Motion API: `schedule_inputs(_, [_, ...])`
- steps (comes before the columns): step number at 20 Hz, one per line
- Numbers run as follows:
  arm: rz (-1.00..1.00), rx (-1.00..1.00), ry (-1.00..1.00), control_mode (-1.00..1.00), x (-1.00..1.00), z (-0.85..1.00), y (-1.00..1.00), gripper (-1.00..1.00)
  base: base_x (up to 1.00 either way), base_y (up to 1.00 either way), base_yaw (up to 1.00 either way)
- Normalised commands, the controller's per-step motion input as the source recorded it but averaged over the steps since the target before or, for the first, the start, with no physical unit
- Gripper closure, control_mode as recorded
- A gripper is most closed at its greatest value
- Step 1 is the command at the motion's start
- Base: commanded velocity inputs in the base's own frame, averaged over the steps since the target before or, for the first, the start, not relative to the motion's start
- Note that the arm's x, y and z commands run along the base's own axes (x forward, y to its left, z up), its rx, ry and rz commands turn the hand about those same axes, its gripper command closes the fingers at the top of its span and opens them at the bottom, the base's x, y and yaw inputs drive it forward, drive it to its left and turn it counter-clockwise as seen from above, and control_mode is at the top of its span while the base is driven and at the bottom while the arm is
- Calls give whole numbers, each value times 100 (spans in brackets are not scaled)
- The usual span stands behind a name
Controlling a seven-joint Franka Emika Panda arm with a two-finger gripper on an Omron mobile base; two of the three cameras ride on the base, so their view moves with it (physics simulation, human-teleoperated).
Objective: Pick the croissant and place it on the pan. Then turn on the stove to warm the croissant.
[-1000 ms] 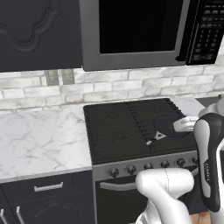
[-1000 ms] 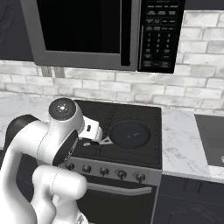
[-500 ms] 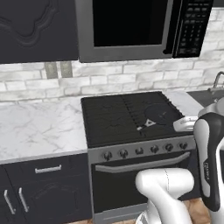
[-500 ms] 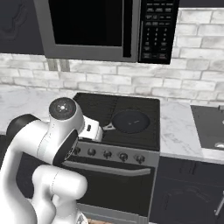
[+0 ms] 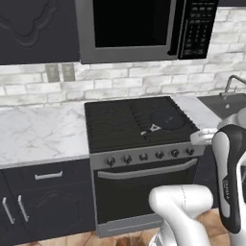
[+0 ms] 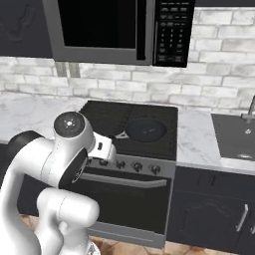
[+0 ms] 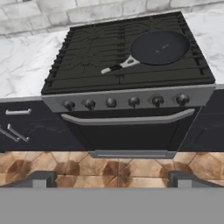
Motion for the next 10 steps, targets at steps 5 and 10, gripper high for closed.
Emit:
schedule_inputs(5, [0,0,0,100,0,0,0,-100,0,-71,0])
schedule_inputs(10, [0,0,0,100,0,0,0,-100,0,-81,0])
